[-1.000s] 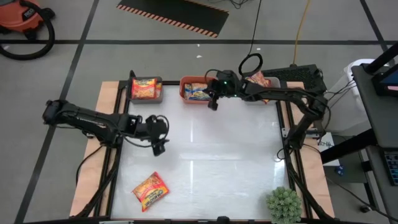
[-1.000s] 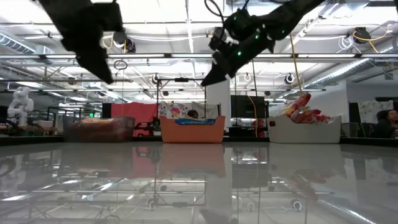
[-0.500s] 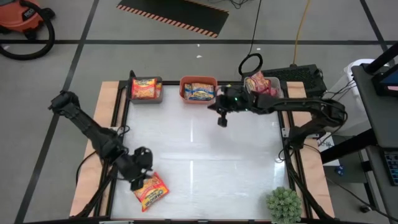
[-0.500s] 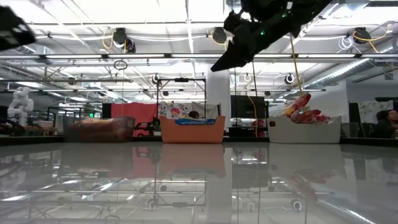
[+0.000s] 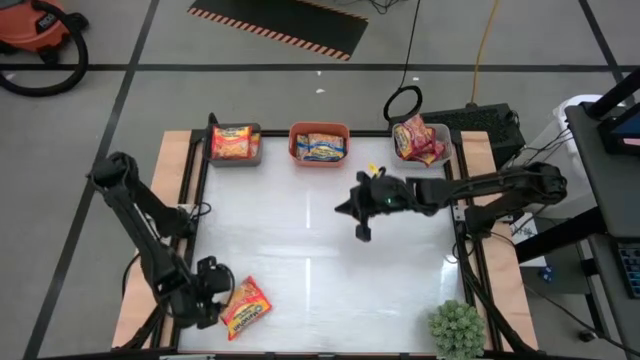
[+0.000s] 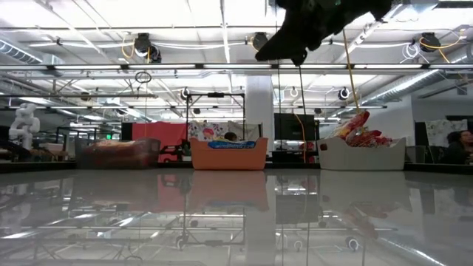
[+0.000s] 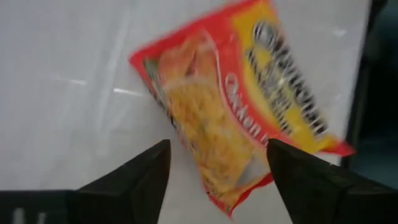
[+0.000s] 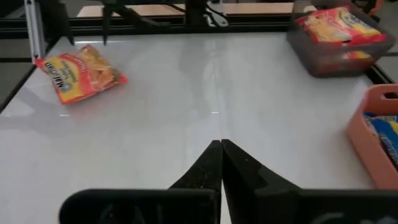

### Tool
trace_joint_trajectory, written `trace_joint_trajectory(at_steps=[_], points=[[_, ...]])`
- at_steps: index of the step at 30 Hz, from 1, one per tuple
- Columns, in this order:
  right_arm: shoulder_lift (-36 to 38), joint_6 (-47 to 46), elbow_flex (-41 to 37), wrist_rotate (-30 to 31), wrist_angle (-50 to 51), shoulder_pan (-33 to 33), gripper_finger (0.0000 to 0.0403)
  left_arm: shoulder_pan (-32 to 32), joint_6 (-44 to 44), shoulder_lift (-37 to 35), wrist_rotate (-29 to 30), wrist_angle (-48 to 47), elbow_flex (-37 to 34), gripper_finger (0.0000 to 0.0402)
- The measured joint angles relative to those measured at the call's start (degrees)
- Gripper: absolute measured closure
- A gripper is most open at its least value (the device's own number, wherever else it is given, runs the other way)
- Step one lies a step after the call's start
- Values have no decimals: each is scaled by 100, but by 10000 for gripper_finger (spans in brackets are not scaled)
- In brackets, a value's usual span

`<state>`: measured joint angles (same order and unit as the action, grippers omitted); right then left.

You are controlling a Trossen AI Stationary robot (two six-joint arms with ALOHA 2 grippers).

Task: Sort Maruchan noodles
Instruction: Put the orange noodle pack into the black bin

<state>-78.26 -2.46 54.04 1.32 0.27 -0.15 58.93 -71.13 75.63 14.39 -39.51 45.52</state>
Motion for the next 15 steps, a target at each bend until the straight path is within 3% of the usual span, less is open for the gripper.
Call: trace_joint_trajectory(at_steps=[10,15], points=[[0,-421,0,804,2,925,403,832,-623,843,-335,753,0,112],[0,-441,0,1009,-2,1119,403,1102,-1073,1203,-340,275,0,112]])
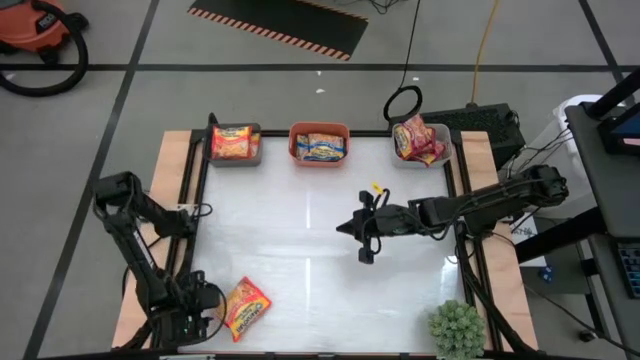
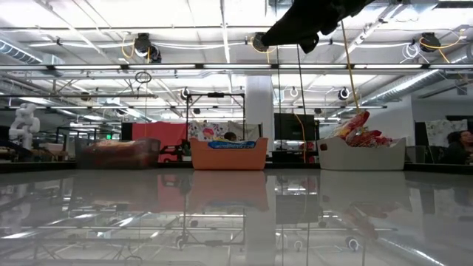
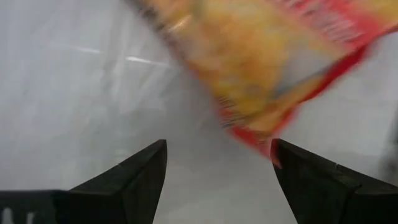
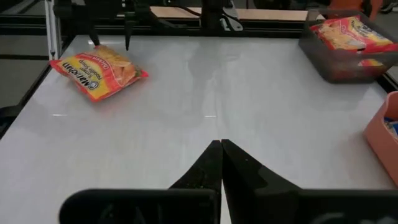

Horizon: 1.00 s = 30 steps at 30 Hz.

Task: Sort Maruchan noodles
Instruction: Put the orange noodle pack into the black bin

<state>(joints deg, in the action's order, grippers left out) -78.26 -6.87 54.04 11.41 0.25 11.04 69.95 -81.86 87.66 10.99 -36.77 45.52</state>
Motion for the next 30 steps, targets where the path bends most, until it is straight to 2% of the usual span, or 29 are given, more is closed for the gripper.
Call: trace_joint_trajectory(at_steps=[5,14,17,19,22,26,30], points=[[0,-1,0,85,0,34,403,74,-35,332,109,-56,7,112],[0,0,0,87,-5,34,403,55,18,454,739,21,9,113],[0,41,0,93,-16,34,403,-28,31,465,1027,96,-8,127],[0,102,0,96,-42,34,403,-110,113,472,1271,236,-15,149],[0,288,0,102,-151,32,403,-256,343,470,1315,331,-15,195],[0,511,0,102,-361,11,403,-535,729,470,1295,347,-15,275],[-2,667,0,99,-495,-54,403,-892,1240,468,1579,395,-15,360]])
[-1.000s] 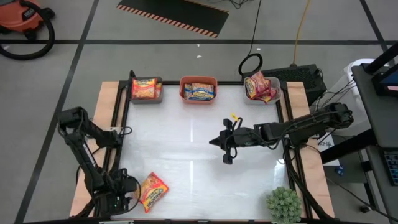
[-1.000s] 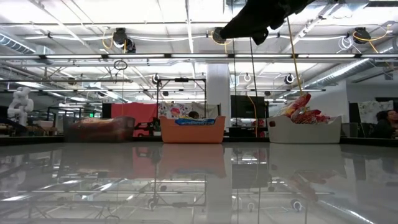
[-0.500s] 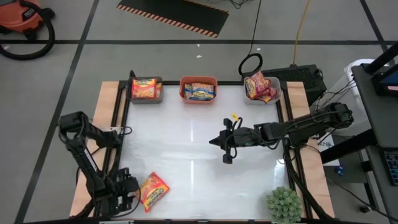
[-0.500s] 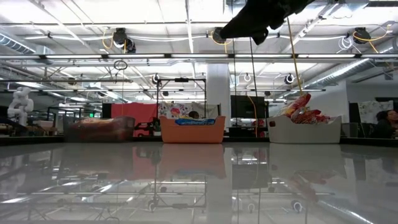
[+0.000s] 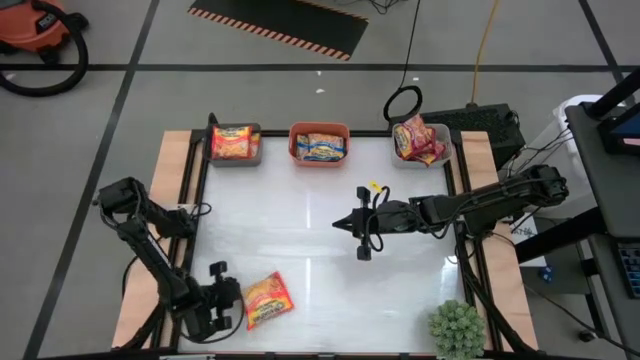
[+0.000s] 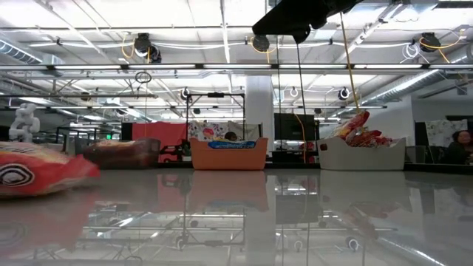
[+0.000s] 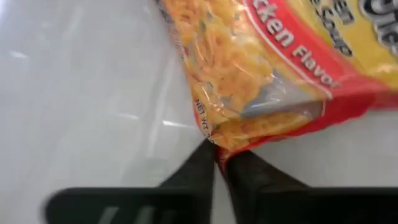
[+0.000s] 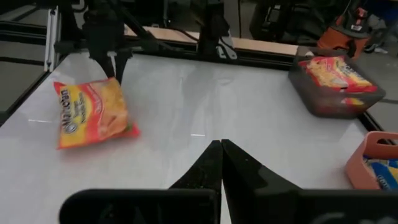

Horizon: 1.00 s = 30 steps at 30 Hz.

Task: Sort Maruchan noodles
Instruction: Put the orange noodle pack into the black bin

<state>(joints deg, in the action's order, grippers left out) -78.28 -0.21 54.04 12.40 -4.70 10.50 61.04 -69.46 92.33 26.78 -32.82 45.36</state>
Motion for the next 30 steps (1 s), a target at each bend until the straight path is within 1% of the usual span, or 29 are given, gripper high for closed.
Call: trace_joint_trajectory(at_steps=[1,3,8,12,18,24,27,30], points=[[0,35,0,0,-37,-21,403,-99,152,0,90,21,0,380],[0,89,0,-4,-74,-59,403,-315,414,-2,265,21,2,393],[0,154,0,-10,-88,-131,403,-890,1129,-21,582,-47,7,398],[0,298,0,-12,-88,-159,403,-1444,1485,-251,911,-292,7,399],[0,748,0,-11,-86,-177,403,-2178,2421,-964,1277,-453,7,400],[0,1077,0,-6,-88,-385,403,-2664,3208,-1774,1732,-481,7,400],[0,1194,0,-13,-86,-577,403,-2894,3469,-2209,2061,-576,7,401],[0,1209,0,-17,-86,-799,403,-3209,3493,-2689,2404,-823,7,401]])
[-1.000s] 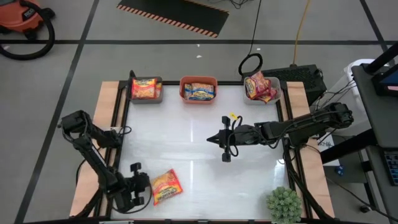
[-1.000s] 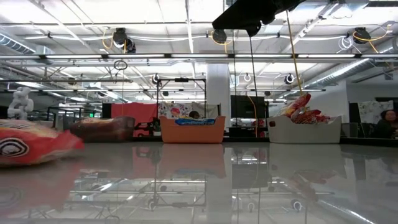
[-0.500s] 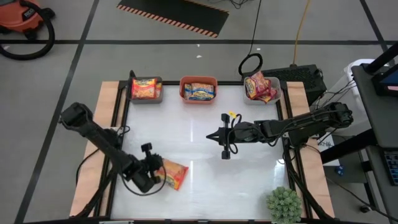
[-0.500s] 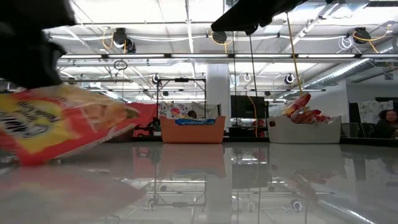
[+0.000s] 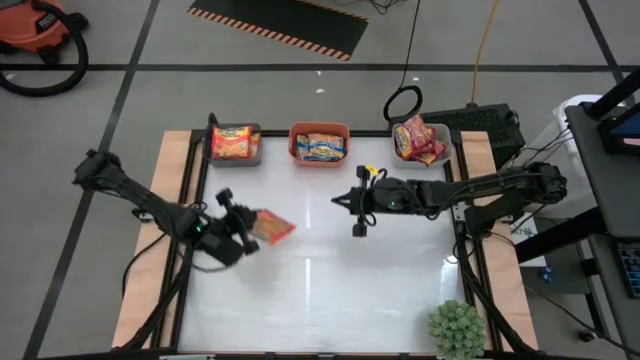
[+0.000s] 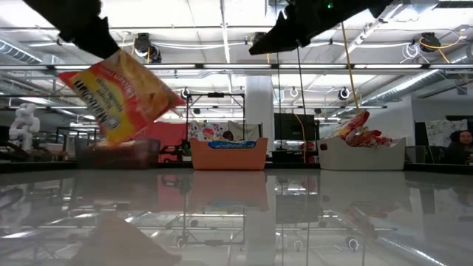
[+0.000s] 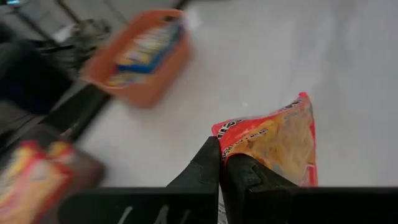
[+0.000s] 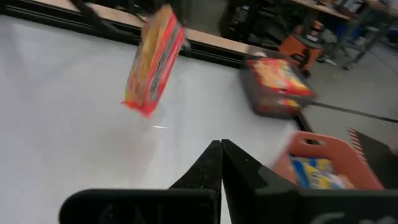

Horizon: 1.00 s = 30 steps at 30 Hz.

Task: Sort Maruchan noodles
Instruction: Put the orange noodle pack into the black bin

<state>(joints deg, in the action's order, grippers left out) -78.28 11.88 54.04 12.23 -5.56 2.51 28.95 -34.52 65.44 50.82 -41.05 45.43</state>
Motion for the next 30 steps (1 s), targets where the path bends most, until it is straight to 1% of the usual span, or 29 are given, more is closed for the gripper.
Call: trace_joint_trajectory(at_steps=[3,5,11,17,19,21,25,30], points=[[0,107,0,4,2,-228,403,-426,52,-493,223,-255,2,401],[0,159,2,-3,2,-374,403,-757,267,-797,261,-340,2,401],[0,587,2,-17,4,-780,403,-1928,1346,-1625,444,-323,2,401],[0,972,2,-28,4,-1185,403,-3296,2540,-2182,419,186,4,401],[0,1077,2,-28,4,-1317,403,-3813,3000,-2259,55,465,7,401],[0,1163,2,-55,2,-1439,403,-4364,3393,-2279,-439,849,7,401],[0,1244,2,-458,-2,-1690,403,-5439,4007,-2189,-1469,1578,9,401],[0,1288,2,-645,-11,-1860,403,-6723,4213,-1954,-2437,1939,11,401]])
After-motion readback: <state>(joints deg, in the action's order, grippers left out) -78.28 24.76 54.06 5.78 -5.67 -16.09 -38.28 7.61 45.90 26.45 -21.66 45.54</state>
